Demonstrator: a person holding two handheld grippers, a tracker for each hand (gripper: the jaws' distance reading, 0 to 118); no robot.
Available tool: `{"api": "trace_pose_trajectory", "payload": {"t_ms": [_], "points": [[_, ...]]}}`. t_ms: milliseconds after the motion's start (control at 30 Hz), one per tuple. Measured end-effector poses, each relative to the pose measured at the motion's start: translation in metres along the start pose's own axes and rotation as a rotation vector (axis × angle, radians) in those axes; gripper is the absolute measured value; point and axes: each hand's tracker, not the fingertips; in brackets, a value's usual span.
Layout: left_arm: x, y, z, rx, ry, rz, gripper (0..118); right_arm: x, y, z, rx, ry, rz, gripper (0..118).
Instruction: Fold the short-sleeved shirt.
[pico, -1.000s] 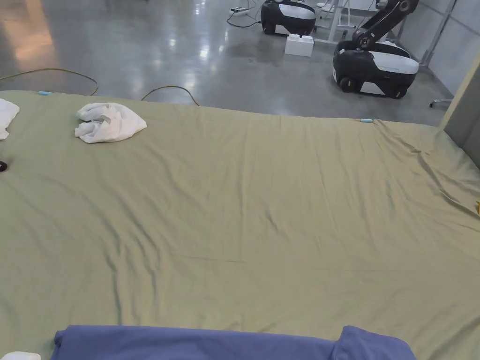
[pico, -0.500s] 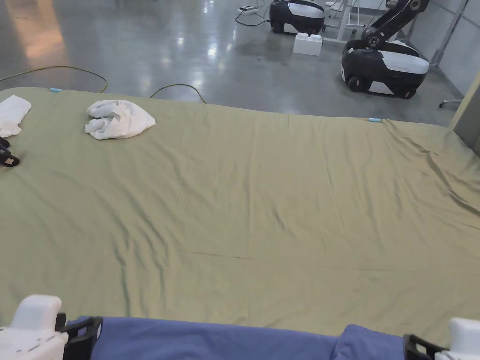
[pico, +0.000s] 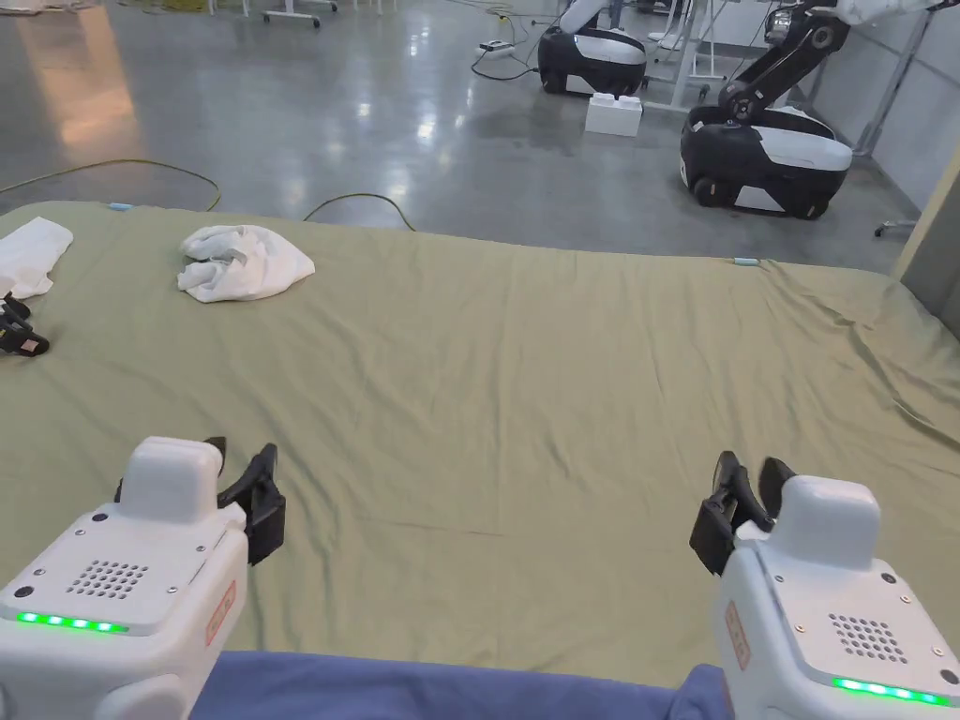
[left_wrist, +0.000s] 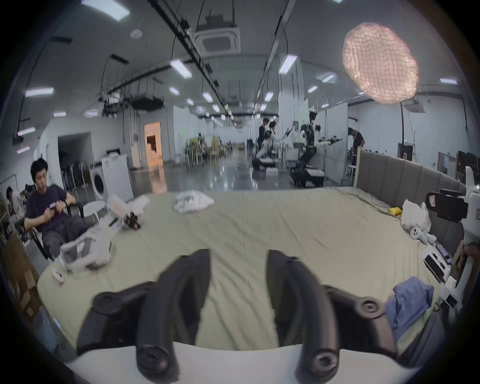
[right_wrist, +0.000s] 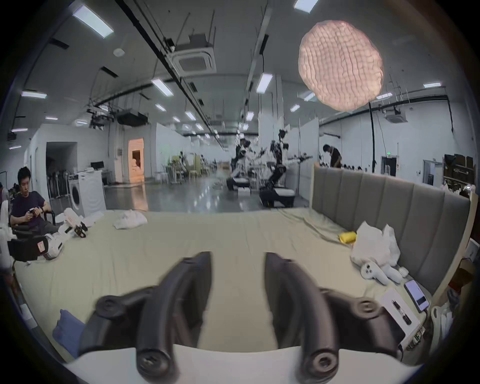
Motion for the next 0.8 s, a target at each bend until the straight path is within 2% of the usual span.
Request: {"api": "trace_pose_trajectory", "payload": {"t_ms": [67, 133, 200, 400, 533, 633, 733, 800], "points": [[0.004, 0.004, -0.005, 0.012, 0.046, -0.036, 23, -0.012, 0.003, -0.004, 0.019, -0.028, 0.034, 5], [0.004, 0.006, -0.002, 0.064, 0.022, -0.004, 4, -0.017, 0.005, -0.005, 0.038, -0.009, 0.022, 0], [0.002, 0.009, 0.000, 0.080, 0.015, 0.046, 1, -0.022, 0.006, -0.009, 0.044, -0.020, 0.020, 0], [-0.020, 0.008, 0.005, 0.031, -0.003, 0.113, 1, -0.018, 0.010, -0.011, 0.056, -0.022, 0.009, 0], [-0.061, -0.012, -0.009, -0.215, -0.034, 0.165, 1, -0.012, 0.010, -0.010, 0.033, -0.009, 0.025, 0], [-0.095, -0.038, -0.014, -0.406, -0.134, 0.253, 1, -0.009, 0.005, -0.012, 0.001, -0.002, 0.039, 0], [-0.122, -0.068, -0.016, -0.550, -0.189, 0.345, 11, -0.008, -0.002, -0.014, -0.038, -0.001, 0.040, 0], [-0.137, -0.091, -0.016, -0.598, -0.212, 0.382, 29, -0.008, -0.008, -0.015, -0.065, -0.009, 0.034, 0]]}}
